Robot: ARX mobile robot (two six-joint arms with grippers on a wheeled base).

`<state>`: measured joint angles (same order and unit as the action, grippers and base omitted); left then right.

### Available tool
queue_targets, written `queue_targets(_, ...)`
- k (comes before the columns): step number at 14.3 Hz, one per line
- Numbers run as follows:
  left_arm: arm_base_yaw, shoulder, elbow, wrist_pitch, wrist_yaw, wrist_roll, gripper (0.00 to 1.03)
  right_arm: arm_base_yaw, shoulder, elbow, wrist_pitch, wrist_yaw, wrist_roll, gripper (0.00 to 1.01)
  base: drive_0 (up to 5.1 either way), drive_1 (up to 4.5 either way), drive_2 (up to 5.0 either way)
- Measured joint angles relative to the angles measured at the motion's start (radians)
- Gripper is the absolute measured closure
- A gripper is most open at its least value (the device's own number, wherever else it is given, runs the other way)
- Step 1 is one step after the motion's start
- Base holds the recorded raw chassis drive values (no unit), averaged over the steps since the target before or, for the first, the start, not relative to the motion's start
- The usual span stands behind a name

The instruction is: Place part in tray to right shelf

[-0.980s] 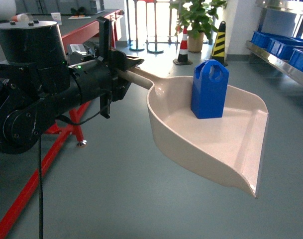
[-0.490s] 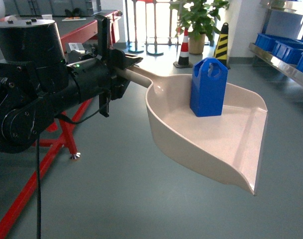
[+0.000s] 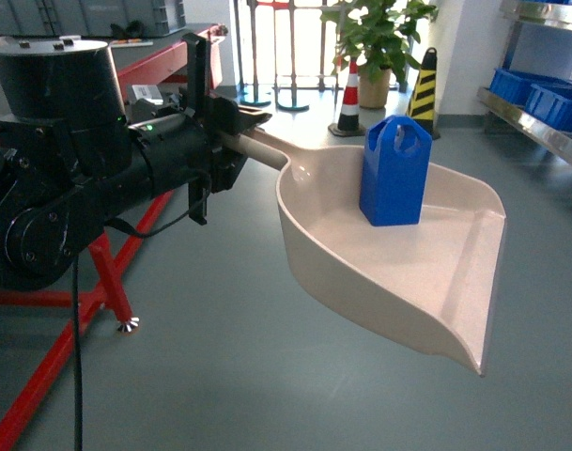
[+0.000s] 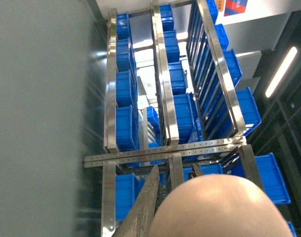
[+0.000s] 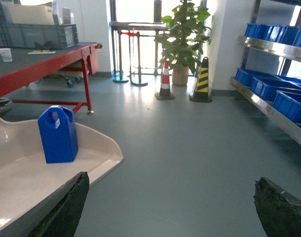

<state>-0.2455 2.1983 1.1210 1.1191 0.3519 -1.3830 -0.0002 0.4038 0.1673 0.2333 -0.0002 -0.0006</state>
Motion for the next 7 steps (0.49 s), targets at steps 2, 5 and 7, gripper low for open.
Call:
queue_targets(2,0.001,0.000,0.000,-0.001,-0.001,0.000,0.91,0.000,0.000,0.000,0.003,0.000,0.000,0.03,-0.1,4.12,-4.2)
queue_targets(5,0.000,0.000,0.000,0.005,0.000,0.000,0.91,0.000,0.000,0.000,0.001,0.000,0.000,0.03,0.1,4.27,-4.1)
queue_targets(7,0.000,0.000,0.000,0.000,-0.001,-0.001,0.91,0.000,0.000,0.000,0.001,0.000,0.000,0.03,0.1,4.27,-4.1)
